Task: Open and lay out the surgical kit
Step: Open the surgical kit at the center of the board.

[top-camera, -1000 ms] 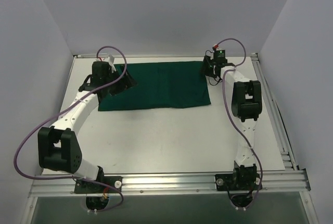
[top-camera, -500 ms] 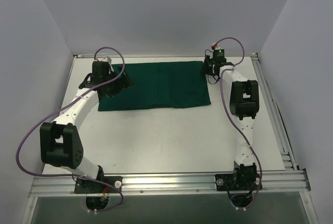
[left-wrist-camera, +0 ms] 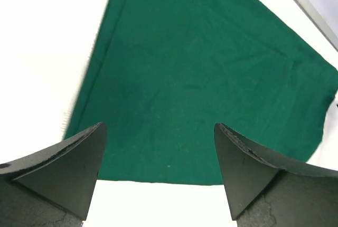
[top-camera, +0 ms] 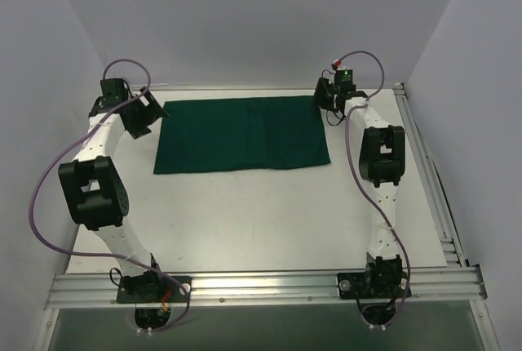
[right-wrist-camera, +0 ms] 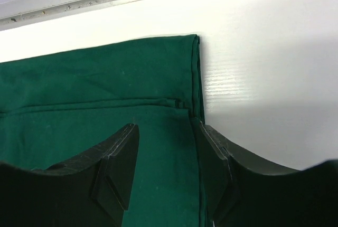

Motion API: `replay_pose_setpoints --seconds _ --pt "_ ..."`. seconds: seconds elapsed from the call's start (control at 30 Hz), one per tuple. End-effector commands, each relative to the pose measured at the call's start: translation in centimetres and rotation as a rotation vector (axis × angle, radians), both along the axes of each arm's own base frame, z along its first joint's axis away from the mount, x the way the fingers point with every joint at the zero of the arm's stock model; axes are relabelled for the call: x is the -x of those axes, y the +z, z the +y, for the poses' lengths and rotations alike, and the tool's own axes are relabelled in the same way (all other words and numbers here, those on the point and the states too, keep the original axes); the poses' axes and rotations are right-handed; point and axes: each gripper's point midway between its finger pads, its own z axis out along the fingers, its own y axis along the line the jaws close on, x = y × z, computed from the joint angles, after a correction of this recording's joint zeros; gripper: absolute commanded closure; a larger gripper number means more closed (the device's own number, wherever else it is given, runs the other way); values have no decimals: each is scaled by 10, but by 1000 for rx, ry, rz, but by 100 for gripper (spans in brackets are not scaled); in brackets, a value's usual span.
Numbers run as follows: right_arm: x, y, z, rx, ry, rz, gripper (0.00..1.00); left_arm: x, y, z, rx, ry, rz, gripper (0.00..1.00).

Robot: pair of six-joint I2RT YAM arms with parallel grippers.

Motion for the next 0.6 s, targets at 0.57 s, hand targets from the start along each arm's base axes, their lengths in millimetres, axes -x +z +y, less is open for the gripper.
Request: replay_pose_setpoints --seconds 0.57 --pt "-31 29 2 -57 -1 -117 48 17 -6 -51 193 -120 -104 7"
